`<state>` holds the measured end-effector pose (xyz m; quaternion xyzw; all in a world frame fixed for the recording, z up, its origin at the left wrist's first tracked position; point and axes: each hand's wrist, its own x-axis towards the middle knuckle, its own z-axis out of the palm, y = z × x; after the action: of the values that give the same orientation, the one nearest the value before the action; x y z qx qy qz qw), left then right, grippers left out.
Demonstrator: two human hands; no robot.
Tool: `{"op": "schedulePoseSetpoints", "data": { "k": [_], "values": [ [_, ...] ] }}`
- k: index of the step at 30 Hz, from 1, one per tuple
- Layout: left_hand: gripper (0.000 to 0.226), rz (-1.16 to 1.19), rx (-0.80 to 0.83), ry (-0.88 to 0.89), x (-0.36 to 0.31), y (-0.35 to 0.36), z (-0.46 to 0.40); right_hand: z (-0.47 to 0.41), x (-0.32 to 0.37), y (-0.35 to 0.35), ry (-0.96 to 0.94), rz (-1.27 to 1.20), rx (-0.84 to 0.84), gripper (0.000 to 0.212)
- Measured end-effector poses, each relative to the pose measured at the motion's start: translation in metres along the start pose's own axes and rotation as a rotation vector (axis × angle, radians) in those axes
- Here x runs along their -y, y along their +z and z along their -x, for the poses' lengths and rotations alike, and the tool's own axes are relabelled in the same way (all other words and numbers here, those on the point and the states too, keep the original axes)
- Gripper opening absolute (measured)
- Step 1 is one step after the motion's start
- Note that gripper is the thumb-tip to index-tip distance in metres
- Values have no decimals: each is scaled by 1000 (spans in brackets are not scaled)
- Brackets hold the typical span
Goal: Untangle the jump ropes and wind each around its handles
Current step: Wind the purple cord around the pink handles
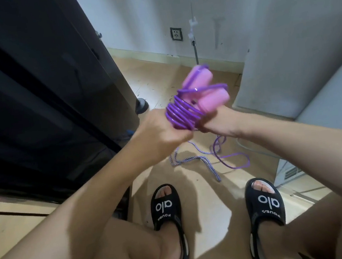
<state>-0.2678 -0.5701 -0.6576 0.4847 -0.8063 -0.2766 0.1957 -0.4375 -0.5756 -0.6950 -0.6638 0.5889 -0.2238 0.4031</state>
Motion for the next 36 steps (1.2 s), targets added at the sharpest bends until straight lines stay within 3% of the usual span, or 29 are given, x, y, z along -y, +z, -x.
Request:
{"op": "schedulePoseSetpoints", "data": {
  "k": [4,10,13,16,20,22,23,26,30,32,33,36],
  "values": [
    [29,394,-94,-424,43,-15,-18,-5,-11,1,95,222,-49,63],
    [16,457,-48,-628,78,-13,-26,21,18,7,-71,436,-55,58],
    [16,247,-13,-566,77,-1,-28,23,26,2,-160,605,-134,57],
    [17,-144,105,-440,76,11,-27,21,32,-5,-261,739,-206,60],
    [27,-611,158,47,63,26,-17,11,41,-18,-353,835,-312,70],
    [27,-689,282,109,56,31,-13,2,40,-24,-347,845,-339,69],
    [25,-623,310,144,54,34,-12,-3,36,-26,-342,838,-346,68],
    [25,-570,214,493,49,40,-6,-16,23,-25,-297,778,-321,66],
    [26,-527,154,588,43,38,1,-22,13,-16,-233,684,-266,68],
    [27,-432,121,570,34,34,4,-24,6,-14,-113,546,-169,66],
    [29,-313,97,476,32,31,5,-26,-4,-13,-57,433,-91,62],
    [33,70,98,93,25,24,5,-23,-24,-7,17,16,38,20]
  ]
}}
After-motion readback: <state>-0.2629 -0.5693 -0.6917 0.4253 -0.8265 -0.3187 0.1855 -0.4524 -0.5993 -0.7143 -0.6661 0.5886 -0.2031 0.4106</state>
